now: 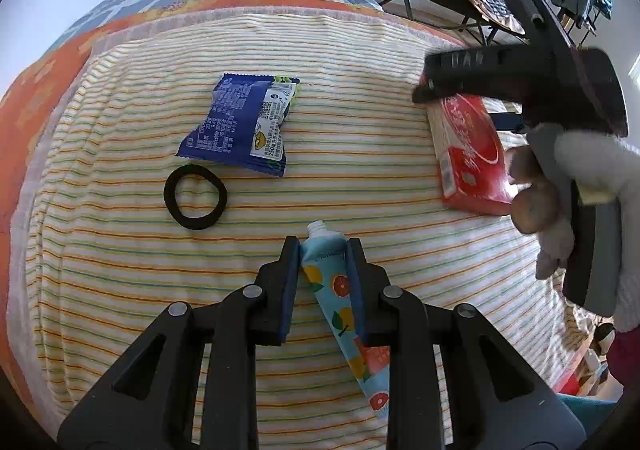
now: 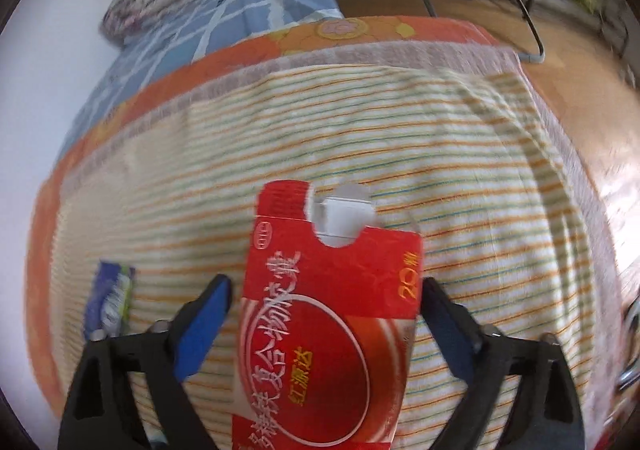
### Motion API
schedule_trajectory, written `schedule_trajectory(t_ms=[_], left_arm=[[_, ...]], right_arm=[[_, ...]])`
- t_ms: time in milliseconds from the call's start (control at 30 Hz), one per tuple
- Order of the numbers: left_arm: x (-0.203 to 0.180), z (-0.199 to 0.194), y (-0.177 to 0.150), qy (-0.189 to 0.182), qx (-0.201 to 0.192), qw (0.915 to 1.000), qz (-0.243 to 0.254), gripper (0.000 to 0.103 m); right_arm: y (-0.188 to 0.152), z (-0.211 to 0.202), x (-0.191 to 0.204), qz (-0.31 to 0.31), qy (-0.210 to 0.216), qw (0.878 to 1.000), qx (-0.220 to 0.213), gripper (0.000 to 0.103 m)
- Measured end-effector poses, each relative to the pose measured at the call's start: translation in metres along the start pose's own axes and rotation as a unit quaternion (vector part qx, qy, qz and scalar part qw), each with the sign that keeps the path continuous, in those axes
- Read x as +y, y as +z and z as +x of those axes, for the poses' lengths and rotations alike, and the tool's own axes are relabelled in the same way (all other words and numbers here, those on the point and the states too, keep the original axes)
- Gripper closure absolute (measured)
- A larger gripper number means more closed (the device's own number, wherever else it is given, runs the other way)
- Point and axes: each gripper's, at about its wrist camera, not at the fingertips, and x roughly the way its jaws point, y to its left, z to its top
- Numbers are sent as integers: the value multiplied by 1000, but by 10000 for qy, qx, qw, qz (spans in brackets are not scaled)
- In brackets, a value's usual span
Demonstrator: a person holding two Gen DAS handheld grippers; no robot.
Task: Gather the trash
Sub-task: 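Grasp the teal tube with the left tool while the right tool grasps the red box, then carry teal tube and red box to the blue basket and release both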
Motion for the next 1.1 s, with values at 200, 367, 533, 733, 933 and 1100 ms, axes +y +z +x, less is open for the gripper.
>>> schedule_trajectory(t_ms=[200, 367, 533, 733, 933, 1100], left_arm=[[10, -7, -1, -209, 7, 9996, -183, 85], [9, -17, -4, -147, -50, 9997, -172, 86], [5, -35, -5, -160, -206, 9996, -130, 87], [-5, -69, -6, -76, -559, 9984, 51, 89], [-8, -93, -14, -30, -684, 9976, 88, 89], [-11, -113, -24, 2, -755, 9970, 155, 89]], right_arm=[[-12, -21, -13, -55, 408, 9991, -67, 23], [-28, -50, -22, -92, 710, 9971, -273, 23], [-51, -94, -30, -233, 1003, 9927, -621, 23], [-75, -139, -30, -513, 1078, 9878, -1003, 23], [-103, -172, -25, -762, 1165, 9823, -1251, 24], [-124, -197, -19, -944, 1242, 9780, -1385, 24]])
